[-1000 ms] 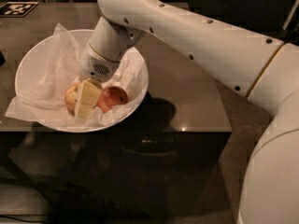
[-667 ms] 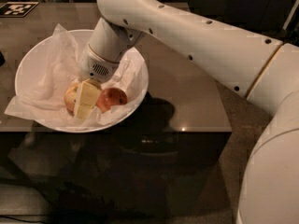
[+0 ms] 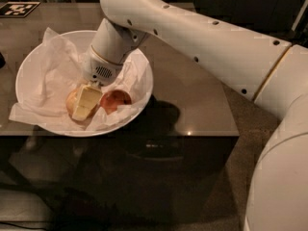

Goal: Pick apple from white bowl

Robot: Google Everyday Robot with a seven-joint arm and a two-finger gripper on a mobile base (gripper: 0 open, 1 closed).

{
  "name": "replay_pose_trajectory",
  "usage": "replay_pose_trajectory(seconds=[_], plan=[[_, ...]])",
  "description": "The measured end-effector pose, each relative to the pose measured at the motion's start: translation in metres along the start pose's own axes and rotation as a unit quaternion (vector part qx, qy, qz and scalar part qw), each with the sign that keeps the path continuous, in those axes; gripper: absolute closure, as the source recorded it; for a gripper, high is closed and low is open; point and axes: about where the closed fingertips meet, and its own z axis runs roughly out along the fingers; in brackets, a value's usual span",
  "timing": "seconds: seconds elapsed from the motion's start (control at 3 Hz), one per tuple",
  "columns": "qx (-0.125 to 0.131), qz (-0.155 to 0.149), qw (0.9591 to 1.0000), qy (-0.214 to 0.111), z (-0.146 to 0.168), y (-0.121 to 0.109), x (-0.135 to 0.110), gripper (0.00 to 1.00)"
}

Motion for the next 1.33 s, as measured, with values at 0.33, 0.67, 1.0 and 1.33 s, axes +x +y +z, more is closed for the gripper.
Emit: replay_pose_trajectory(seconds=[0.33, 0.67, 1.0, 1.33], plan=[[0.000, 0.000, 1.0000, 0.000, 0.000, 0.000, 0.000, 0.66], [0.000, 0.000, 1.0000, 0.000, 0.000, 0.000, 0.000, 0.89], [-0.008, 0.004, 1.0000, -0.002, 0.000, -0.003, -0.002, 1.00], [-0.013, 0.006, 0.9999, 0.005, -0.016, -0.008, -0.018, 1.00]])
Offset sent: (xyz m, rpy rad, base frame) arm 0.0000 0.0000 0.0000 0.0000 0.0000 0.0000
